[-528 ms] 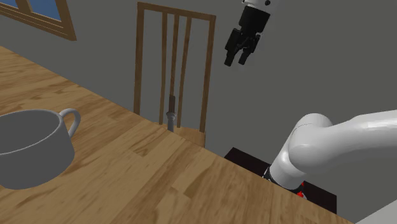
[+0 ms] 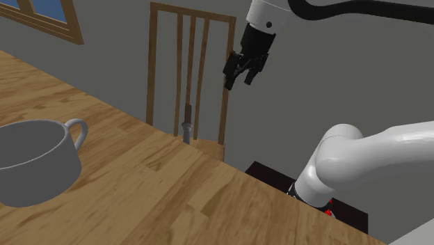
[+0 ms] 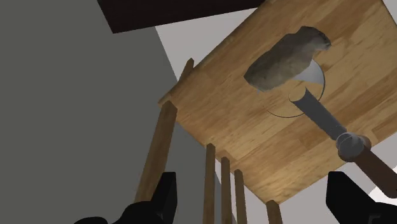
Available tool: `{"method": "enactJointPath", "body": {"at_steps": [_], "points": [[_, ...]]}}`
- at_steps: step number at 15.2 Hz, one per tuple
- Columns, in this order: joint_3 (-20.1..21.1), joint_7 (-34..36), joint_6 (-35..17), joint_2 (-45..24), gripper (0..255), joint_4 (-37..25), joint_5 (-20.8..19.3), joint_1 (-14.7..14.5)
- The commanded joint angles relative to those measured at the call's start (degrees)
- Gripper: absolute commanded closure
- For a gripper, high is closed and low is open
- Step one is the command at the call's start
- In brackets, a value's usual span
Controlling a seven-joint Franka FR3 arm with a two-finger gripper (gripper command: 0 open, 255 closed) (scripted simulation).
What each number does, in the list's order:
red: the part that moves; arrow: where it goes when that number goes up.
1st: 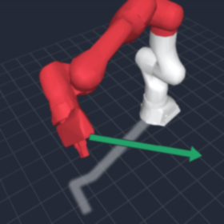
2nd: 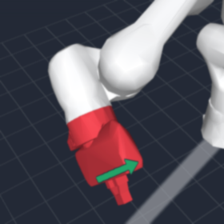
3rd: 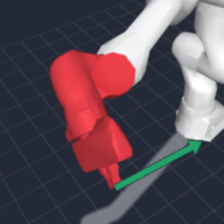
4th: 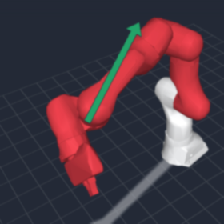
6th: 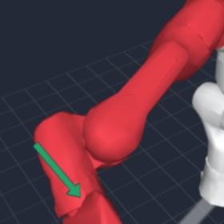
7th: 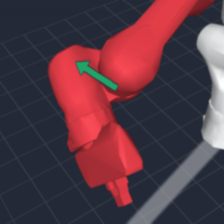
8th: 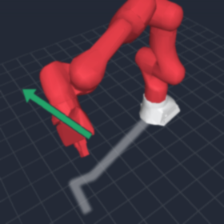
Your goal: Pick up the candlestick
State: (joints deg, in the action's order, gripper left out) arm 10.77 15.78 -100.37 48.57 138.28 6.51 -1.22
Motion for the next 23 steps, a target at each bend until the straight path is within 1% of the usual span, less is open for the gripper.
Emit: {"method": "enactJointPath", "body": {"at_steps": [1, 4, 7, 10, 12, 13, 20, 22, 23], "points": [[3.65, 3.54, -3.71, -0.91, 0, 1.45, 0.33, 0.07], [9.46, 9.02, -9.00, -3.10, 0, 2.91, 0.47, 0.46], [15.61, 14.89, -14.17, -6.41, 0, 3.36, -0.15, 1.62], [22.20, 21.34, -19.02, -10.72, 0, 2.78, -1.92, 3.82], [27.00, 26.04, -21.94, -14.06, 0, 1.82, -3.90, 6.11], [28.49, 27.51, -22.74, -15.11, 0, 1.45, -4.64, 6.92], [30.67, 29.41, -28.26, -16.88, 0, 5.35, -5.01, 7.57], [30.87, 29.59, -28.73, -17.05, 0, 5.66, -5.06, 7.65], [30.88, 29.58, -28.72, -17.13, 255, 5.58, -5.10, 7.71]]}}
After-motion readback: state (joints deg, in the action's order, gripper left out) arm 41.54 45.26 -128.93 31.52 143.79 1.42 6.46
